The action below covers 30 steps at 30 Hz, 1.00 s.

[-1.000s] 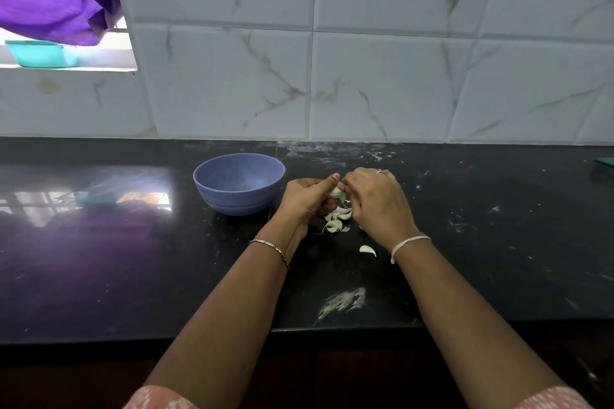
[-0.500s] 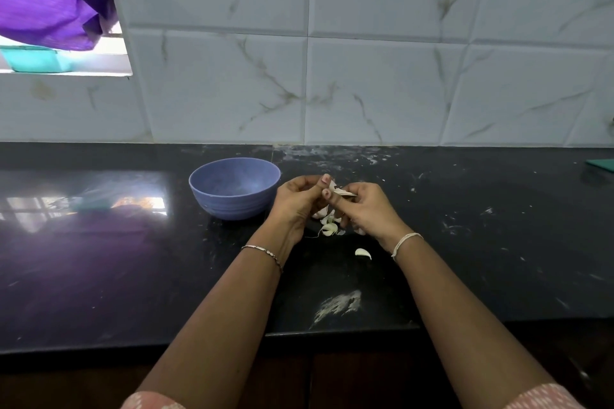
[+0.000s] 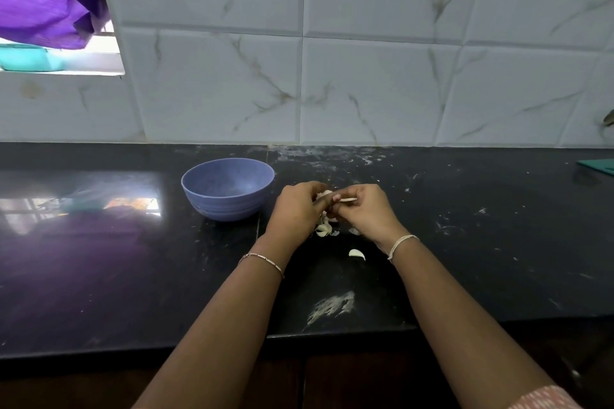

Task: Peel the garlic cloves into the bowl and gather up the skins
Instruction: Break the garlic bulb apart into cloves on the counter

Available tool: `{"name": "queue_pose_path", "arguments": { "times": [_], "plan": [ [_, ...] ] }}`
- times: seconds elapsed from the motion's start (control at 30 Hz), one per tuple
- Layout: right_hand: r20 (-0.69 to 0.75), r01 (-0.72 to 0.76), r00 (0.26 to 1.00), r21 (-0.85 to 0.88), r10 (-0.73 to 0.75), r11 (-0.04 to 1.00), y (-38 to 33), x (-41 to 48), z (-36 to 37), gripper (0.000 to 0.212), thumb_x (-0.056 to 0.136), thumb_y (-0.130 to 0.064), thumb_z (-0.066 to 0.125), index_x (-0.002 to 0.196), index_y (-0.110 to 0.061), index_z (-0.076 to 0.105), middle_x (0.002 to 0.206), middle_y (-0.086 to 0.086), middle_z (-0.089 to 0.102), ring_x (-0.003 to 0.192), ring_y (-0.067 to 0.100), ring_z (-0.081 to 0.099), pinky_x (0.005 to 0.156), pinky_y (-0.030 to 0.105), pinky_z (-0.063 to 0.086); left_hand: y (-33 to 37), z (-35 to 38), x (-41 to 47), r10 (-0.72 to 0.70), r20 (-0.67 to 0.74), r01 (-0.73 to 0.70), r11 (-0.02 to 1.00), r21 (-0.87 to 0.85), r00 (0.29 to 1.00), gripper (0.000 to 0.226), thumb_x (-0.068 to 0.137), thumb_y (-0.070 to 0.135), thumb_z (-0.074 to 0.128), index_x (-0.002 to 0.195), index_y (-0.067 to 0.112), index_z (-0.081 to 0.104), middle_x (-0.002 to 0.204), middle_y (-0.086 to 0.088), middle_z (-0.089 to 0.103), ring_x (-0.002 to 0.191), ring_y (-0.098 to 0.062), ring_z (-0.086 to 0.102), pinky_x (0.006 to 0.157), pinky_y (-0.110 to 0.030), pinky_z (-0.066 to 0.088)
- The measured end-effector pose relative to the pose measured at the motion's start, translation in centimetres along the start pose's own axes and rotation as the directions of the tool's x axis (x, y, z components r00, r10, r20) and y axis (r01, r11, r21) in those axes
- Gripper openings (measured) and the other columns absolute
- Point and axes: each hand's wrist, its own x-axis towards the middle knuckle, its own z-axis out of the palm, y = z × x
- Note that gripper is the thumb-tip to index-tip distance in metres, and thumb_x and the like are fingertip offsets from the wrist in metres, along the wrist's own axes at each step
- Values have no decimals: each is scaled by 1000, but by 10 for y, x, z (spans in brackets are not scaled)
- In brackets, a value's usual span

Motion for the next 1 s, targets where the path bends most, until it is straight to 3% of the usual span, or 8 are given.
{"name": "queue_pose_path", "arguments": {
  "times": [0.13,0.27,0.33,0.4,0.53,0.73,0.87,1.0],
  "plan": [
    [-41,43,998,-41,-44,998,-3,0,2,27,82,-2,71,75,-28,73,77,3,75,73,12,73,74,34,61,3,0,1,128,-35,-112,950,290,991,27,100,32,51,113,14,66,97,-13,71,91,-31,64,79,-40,51],
    [-33,77,996,-83,-80,994,-4,-1,2,13,85,-3,69,80,-14,75,67,-7,70,61,-3,66,60,13,52,4,4,4,218,13,-195,840,507,976,18,102,19,44,104,9,59,96,-13,65,87,-33,61,65,-35,38],
    [-36,89,995,-112,-93,990,-4,-2,3,10,85,-5,69,81,-12,75,67,-7,70,61,-3,66,62,14,52,3,4,5,225,9,-198,837,510,974,20,103,22,42,102,9,57,97,-13,65,85,-33,60,64,-34,34],
    [-42,111,992,-125,-117,986,-5,-3,3,8,85,-6,69,84,-10,76,74,0,73,69,6,70,71,26,58,4,3,4,205,-12,-174,858,484,979,30,105,30,38,99,8,57,95,-14,65,84,-33,60,64,-35,35],
    [-65,205,972,-231,-225,951,-8,-4,4,13,86,-10,70,97,-5,75,91,9,75,85,21,71,83,39,56,6,3,4,81,-74,-51,939,339,994,39,105,40,34,83,13,51,81,-13,62,79,-32,59,65,-35,35],
    [-74,248,957,-287,-280,925,-10,-5,6,18,85,-15,72,102,-8,74,91,7,75,80,19,71,81,36,57,5,2,5,-30,-113,43,992,119,993,39,103,43,38,77,16,49,70,-3,59,69,-21,59,62,-32,40],
    [-131,109,985,-58,-116,992,-9,0,3,14,82,-11,77,94,-16,72,83,-2,73,74,7,70,72,23,57,4,-2,7,-136,-36,125,971,-205,990,37,101,35,50,75,9,49,59,-4,61,44,-6,61,46,-19,46],
    [-119,-8,992,254,40,967,-7,1,-1,16,81,-3,76,92,-11,68,86,9,72,75,13,68,73,24,58,0,-1,7,-186,186,260,791,-554,965,17,97,16,59,103,0,61,81,-14,69,68,-22,70,58,-26,59]
  ]
}}
